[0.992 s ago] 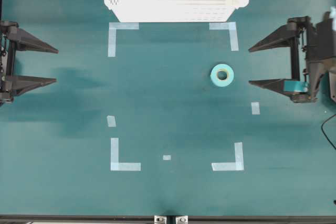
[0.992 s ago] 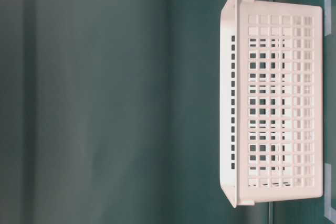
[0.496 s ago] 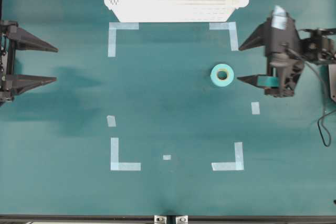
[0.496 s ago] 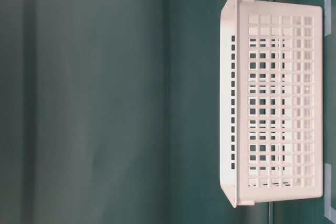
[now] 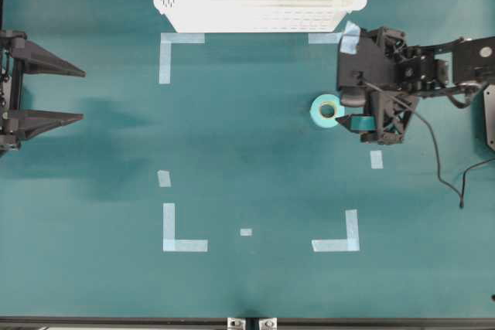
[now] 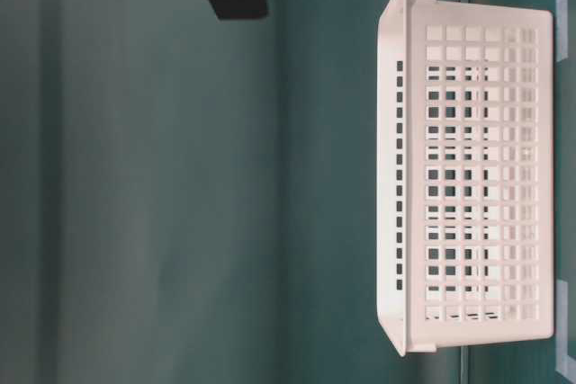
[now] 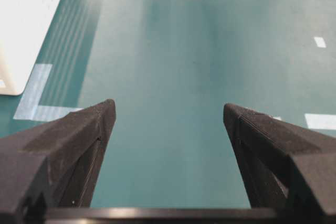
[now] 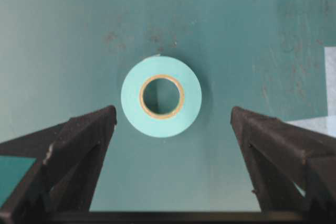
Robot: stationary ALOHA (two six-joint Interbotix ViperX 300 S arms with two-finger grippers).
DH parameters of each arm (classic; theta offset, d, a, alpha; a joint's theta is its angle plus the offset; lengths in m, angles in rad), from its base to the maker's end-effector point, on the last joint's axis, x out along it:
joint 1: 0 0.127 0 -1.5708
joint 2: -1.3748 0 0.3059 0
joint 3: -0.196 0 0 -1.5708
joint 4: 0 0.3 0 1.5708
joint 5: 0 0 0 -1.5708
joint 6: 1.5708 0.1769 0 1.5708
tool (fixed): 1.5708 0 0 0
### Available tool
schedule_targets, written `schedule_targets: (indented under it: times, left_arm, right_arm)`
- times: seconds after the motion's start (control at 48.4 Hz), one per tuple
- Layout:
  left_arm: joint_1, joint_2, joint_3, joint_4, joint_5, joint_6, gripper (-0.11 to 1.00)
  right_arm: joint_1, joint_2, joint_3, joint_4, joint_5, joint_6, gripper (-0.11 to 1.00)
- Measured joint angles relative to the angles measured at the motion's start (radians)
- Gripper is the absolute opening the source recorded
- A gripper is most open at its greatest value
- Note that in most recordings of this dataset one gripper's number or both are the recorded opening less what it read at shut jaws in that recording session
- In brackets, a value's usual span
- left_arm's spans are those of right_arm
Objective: Put the tape into the white basket.
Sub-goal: 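Move the open right gripper over the teal tape roll and lower, then close the right gripper on the teal tape roll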
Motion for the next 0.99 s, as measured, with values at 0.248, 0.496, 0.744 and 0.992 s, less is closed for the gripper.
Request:
schedule_targets:
  times: [0.248,0.496,0.744,0.992]
  left_arm:
    - [-0.002,-0.017,0.006,0.002,-0.003,-0.002,0.37]
    - [0.002,-0.075,0.028,0.002,-0.003,-0.002,0.37]
    - [0.023,-0.087,0.031,0.0,0.002,-0.005,0.37]
    - [0.025,-0.089,0.032,0.0,0.002,-0.005,0.35]
  right_arm:
    - [-0.002,0.029,-0.014,-0.011,-0.02,0.0,1.0]
    - [-0.002,0.061,-0.015,-0.009,-0.032,-0.002,1.0]
    - [-0.002,0.109,-0.018,-0.011,-0.037,-0.002,1.0]
    - [0.005,0.14,-0.018,-0.011,-0.069,-0.002,1.0]
